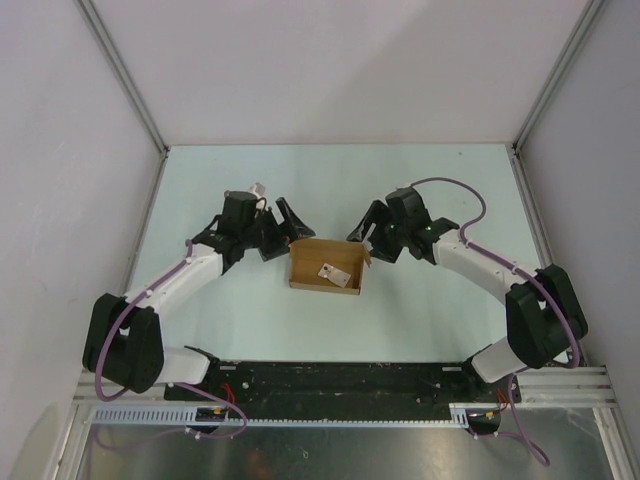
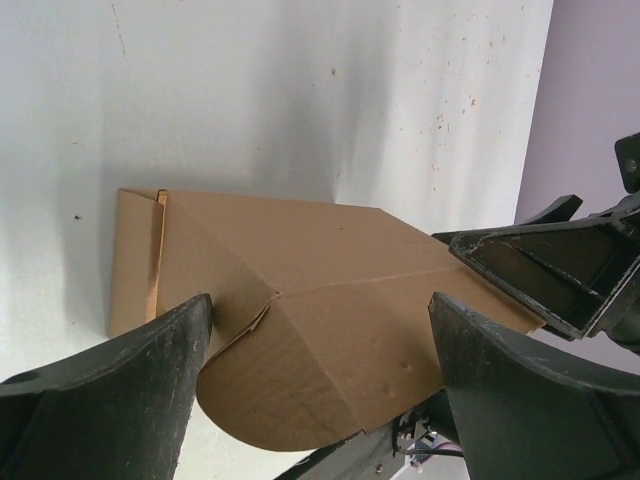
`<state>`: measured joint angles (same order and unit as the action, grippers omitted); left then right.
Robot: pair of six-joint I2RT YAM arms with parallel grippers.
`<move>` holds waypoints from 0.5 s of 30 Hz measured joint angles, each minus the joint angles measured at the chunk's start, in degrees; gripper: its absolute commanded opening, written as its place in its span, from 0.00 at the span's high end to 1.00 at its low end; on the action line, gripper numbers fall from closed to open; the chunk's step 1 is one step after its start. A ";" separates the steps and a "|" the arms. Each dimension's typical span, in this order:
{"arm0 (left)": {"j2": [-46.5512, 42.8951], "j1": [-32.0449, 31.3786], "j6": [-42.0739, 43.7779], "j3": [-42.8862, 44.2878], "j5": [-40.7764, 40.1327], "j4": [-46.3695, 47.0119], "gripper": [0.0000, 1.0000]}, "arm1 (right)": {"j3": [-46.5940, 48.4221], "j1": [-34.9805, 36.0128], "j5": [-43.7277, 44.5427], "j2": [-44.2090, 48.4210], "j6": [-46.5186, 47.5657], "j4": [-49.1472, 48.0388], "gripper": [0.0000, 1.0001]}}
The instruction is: Fold the paper box
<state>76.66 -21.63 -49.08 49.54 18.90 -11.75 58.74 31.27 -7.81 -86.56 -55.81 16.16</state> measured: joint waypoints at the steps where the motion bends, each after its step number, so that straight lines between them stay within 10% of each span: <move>1: -0.02 0.00 -0.02 -0.04 0.02 0.02 0.05 | 0.02 0.00 0.20 0.20 0.37 0.72 0.23; 15: -0.35 0.00 0.00 -0.11 0.94 0.02 0.05 | 0.00 -0.31 -2.36 1.84 0.55 4.24 0.21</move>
<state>76.31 -21.63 -49.08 49.43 19.84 -11.73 58.74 30.96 -10.17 -84.73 -55.27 20.40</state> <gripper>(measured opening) 0.950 0.777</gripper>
